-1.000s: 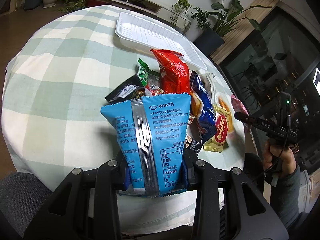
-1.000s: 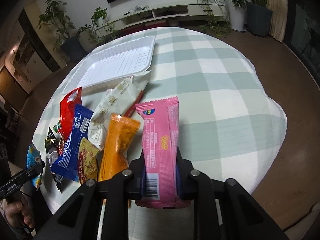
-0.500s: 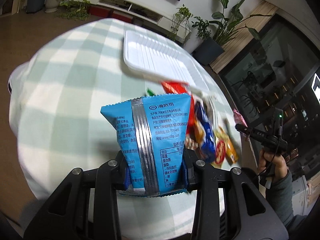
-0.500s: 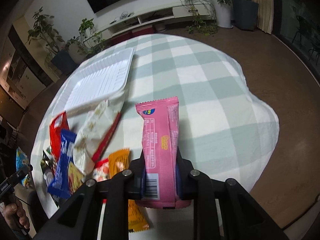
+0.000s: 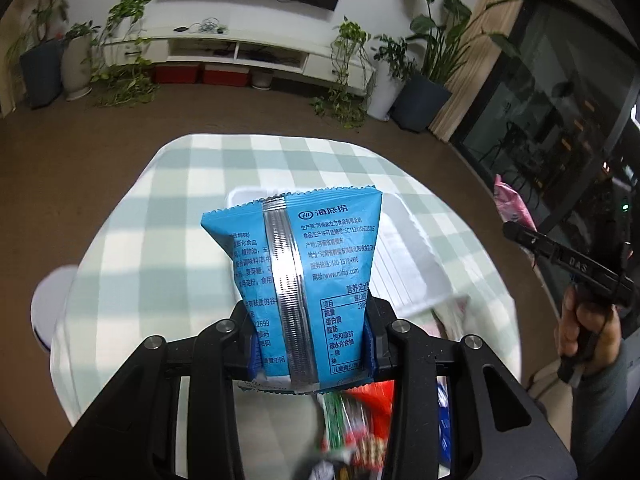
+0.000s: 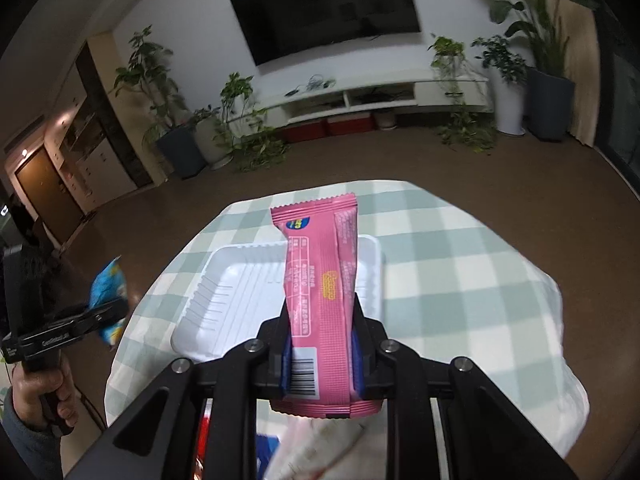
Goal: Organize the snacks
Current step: 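Lower both packets into the white tray and open both grippers, then grasp the black packet with the left gripper while the right gripper grasps the orange bar, then lift the black packet and orange bar toward the white tray with both grippers, then lower both packets into the tray beside the blue bag and release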
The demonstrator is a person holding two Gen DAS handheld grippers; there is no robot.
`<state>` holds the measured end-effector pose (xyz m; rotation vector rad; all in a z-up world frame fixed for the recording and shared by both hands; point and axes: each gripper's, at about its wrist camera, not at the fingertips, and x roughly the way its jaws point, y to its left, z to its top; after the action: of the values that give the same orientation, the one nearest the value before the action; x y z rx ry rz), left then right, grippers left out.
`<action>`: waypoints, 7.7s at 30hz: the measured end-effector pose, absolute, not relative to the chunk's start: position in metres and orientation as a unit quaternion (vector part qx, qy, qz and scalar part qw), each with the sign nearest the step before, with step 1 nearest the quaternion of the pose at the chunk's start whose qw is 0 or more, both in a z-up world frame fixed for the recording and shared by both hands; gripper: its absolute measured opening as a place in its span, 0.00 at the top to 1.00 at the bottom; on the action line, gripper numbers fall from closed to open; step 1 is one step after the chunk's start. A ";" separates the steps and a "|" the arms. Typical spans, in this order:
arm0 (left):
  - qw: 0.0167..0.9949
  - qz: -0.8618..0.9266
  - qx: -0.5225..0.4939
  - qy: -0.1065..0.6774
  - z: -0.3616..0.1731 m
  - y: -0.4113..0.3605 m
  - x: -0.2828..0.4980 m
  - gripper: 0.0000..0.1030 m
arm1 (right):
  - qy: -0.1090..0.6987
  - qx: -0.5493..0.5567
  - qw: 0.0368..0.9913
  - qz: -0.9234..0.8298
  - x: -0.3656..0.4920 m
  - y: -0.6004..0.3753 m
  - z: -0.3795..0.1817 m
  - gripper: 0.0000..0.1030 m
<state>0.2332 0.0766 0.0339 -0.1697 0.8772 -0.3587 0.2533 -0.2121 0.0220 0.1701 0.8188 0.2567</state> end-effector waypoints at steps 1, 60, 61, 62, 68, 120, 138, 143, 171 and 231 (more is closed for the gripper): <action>0.883 -0.174 -0.077 0.430 0.029 0.070 0.249 0.67 | 0.408 0.081 0.901 0.127 0.267 -0.204 0.016 0.77; 0.857 -0.075 -0.187 0.475 -0.068 0.062 0.044 0.09 | 0.365 0.169 0.911 0.088 0.067 -0.231 -0.014 0.21; 0.854 -0.070 -0.185 0.482 -0.075 0.056 0.040 0.09 | 0.366 0.177 0.910 0.084 0.058 -0.234 -0.020 0.21; 0.850 -0.064 -0.182 0.489 -0.082 0.050 0.036 0.09 | 0.367 0.183 0.909 0.080 0.051 -0.235 -0.025 0.21; 0.860 -0.032 -0.138 0.490 -0.085 0.025 0.028 0.09 | 0.382 0.195 0.900 0.076 0.034 -0.236 -0.042 0.21; 0.839 -0.010 -0.008 0.544 -0.096 0.021 0.034 0.10 | 0.383 0.178 0.902 0.085 0.010 -0.235 -0.057 0.21; 0.856 -0.065 -0.027 0.513 -0.087 0.047 0.035 0.77 | 0.493 -0.005 0.867 0.071 0.060 -0.231 -0.081 0.37; 0.856 -0.077 -0.032 0.510 -0.087 0.050 0.034 0.78 | 0.513 -0.033 0.855 0.073 0.072 -0.225 -0.089 0.40; 0.854 -0.104 -0.024 0.510 -0.086 0.054 0.034 0.81 | 0.549 -0.053 0.829 0.094 0.088 -0.226 -0.104 0.79; 0.844 -0.207 -0.007 0.495 -0.047 -0.020 0.331 0.81 | 0.502 0.006 0.850 0.159 0.321 -0.138 -0.052 0.84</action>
<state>0.3310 -0.0198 -0.0473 -0.0156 1.0444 -0.4368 0.3208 -0.1379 -0.0516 0.0129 1.0574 0.3339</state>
